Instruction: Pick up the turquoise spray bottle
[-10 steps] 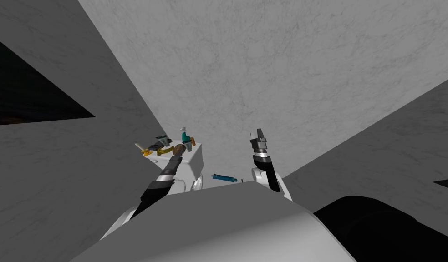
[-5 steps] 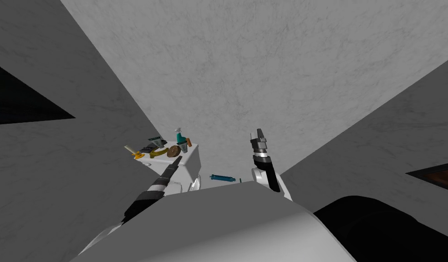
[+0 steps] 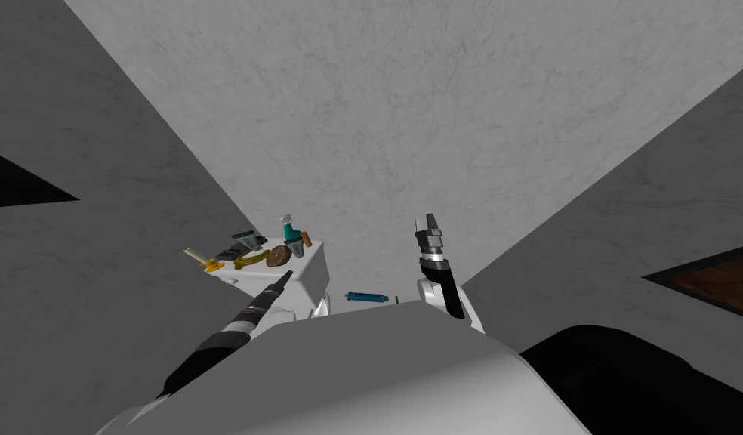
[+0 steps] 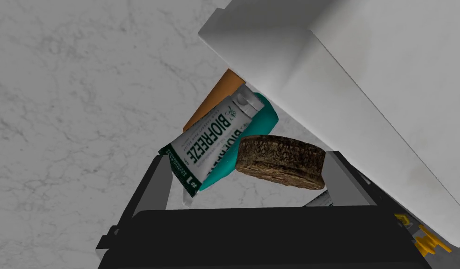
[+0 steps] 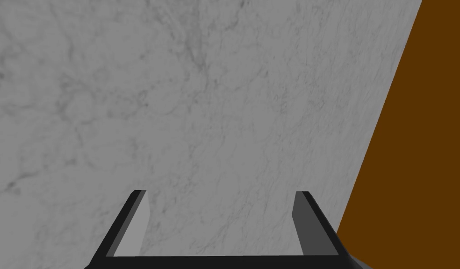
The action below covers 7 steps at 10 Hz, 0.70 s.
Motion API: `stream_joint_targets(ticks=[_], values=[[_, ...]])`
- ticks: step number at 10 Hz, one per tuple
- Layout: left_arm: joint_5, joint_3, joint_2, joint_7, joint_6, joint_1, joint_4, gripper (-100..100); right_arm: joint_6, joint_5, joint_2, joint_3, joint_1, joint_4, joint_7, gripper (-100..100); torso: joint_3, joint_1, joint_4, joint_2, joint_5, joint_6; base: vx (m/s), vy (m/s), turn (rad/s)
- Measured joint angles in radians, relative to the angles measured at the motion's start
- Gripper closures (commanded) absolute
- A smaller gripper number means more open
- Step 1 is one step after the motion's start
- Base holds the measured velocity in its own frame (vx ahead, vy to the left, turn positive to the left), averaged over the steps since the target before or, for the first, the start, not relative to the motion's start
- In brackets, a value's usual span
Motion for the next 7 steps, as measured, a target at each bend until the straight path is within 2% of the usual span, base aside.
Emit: stream_joint_targets(ticks=[1, 5, 7], values=[[-0.006, 0.011, 0.03, 0.0, 0.029, 0.01, -0.004, -100, 0.0, 0.0, 0.0, 0.0, 0.0, 0.0, 0.0, 0, 0.0, 0.001, 0.0, -0.001, 0.0, 0.0, 0.045, 0.002, -0.067], [-0.019, 0.074, 0.153, -0.001, 0.091, 0.043, 0.007, -100, 0.0, 0.0, 0.0, 0.0, 0.0, 0.0, 0.0, 0, -0.001, 0.003, 0.0, -0.002, 0.001, 0.0, 0.057, 0.018, -0.072], [-0.024, 0.108, 0.211, -0.002, 0.123, 0.064, -0.012, -100, 0.0, 0.0, 0.0, 0.0, 0.0, 0.0, 0.0, 0, -0.001, 0.003, 0.0, -0.002, 0.001, 0.0, 0.044, 0.027, -0.049]])
